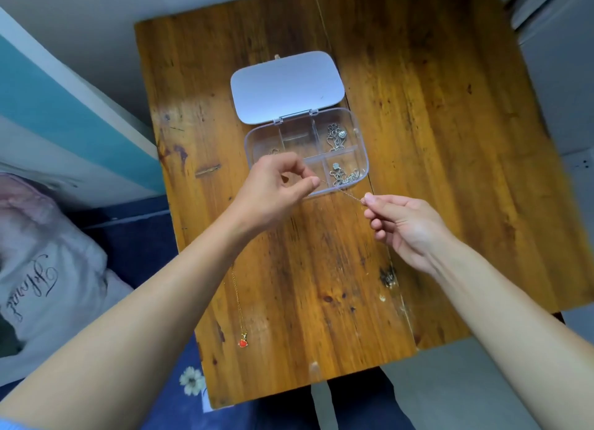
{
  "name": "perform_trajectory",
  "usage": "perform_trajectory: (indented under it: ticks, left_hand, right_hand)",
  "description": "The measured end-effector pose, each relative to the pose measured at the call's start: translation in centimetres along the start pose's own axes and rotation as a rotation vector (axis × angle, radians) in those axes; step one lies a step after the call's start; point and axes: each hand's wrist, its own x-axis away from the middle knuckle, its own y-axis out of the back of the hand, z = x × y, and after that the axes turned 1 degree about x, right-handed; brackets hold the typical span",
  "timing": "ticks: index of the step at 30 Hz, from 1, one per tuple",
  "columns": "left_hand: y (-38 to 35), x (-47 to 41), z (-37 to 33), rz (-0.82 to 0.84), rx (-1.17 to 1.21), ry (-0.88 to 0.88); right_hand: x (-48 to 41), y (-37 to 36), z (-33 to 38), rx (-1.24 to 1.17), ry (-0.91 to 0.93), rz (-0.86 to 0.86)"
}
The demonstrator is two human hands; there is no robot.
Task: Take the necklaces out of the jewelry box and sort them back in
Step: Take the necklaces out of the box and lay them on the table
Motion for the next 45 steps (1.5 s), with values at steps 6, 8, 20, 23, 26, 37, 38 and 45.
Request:
perform_trajectory:
  ticks: [6, 8, 20, 23, 26, 37, 38, 45]
  left_hand:
    - [3.9, 1.4, 1.0, 0.151, 0.514, 0.2]
    - [4.9, 1.9, 2.1, 0.12, 0.505, 0.247]
    - [6.8, 4.4, 7.6, -0.008, -0.155, 0.221]
    - [5.5, 4.5, 7.4, -0.035, -0.315, 0.114]
    - [4.6, 4.5, 7.3, -0.017, -0.423, 0.038]
    - [3.1, 4.5, 8.2, 0.026, -0.526, -0.005]
    - [3.1, 4.5, 8.2, 0.026, -0.53, -0.004]
    - [3.2, 4.8, 8.9, -0.083, -0.568, -0.054]
  right_hand:
    - [1.2, -0.2, -0.9, -0.028, 0.046, 0.035]
    - [1.6, -0.4, -1.5, 0.001, 0.052, 0.017]
    - [6.0, -3.7, -11.1, 0.632, 0.079, 0.062]
    - [7.1, -5.1, -13.4, 0.782, 0.085, 0.058]
    - [8.0, -5.9, -15.0, 1.062, 0.187, 0.033]
    - [8.3, -7.4, -17.8, 1.218, 0.293, 0.014]
    - [8.2, -7.3, -17.8, 1.223, 0.298, 0.013]
    - [7.5, -6.2, -15.3, 1.261, 0.356, 0.012]
